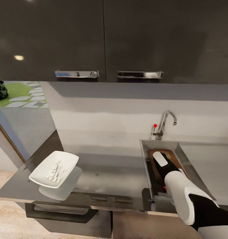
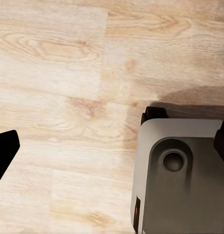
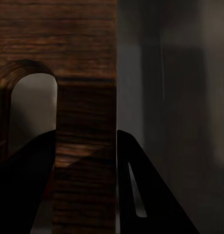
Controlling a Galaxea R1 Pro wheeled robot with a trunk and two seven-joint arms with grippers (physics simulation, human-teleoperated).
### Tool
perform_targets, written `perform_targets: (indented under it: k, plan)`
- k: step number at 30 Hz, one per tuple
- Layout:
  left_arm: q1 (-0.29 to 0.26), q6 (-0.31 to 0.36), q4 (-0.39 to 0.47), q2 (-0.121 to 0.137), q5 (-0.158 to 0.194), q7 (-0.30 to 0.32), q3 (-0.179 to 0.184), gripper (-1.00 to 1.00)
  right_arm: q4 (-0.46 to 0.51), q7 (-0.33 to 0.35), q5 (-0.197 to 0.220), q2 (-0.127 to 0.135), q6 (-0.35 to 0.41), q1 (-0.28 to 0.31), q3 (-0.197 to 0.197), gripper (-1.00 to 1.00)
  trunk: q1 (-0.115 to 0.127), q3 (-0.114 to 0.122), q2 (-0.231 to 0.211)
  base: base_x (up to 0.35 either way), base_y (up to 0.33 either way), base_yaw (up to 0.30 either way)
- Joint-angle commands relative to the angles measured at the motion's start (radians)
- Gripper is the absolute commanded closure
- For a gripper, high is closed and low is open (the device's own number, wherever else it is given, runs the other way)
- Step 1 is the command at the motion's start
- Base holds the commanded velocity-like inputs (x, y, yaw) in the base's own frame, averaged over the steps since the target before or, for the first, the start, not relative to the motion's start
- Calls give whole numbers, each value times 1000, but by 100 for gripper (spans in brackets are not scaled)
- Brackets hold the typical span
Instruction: In the kitchen, take the Vidalia onion out of the sink, dice it on the chopping board with the paring knife, put the diced onion into the bowl on the countertop, then place both the paring knife and the chopping board into the sink.
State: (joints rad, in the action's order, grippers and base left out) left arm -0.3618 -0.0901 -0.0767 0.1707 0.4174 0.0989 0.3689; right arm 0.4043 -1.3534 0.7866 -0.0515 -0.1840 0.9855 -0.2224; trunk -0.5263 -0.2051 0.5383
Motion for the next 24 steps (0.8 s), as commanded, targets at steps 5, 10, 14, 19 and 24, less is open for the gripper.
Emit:
perform_targets:
  k: [5, 10, 14, 19, 24]
  plan:
    - [-2, -7, -5, 0, 11, 7, 8, -100, 1, 0, 2, -2, -11, 1, -2, 100, 0, -10, 2, 0, 0, 0]
    - [-2, -7, -5, 0, 11, 7, 8, -100, 1, 1, 2, -4, -11, 1, -1, 100, 0, -18, 2, 0, 0, 0]
    - [-2, -7, -5, 0, 11, 7, 8, -100, 1, 1, 2, -4, -11, 1, -1, -100, 0, -24, 2, 0, 0, 0]
    - [-2, -7, -5, 0, 11, 8, 8, -100, 2, 0, 5, -5, -11, 1, 0, -100, 0, -29, 2, 0, 0, 0]
    - [-2, -7, -5, 0, 11, 9, 8, -100, 4, 0, 6, -5, -11, 1, 0, -100, 0, -29, 2, 0, 0, 0]
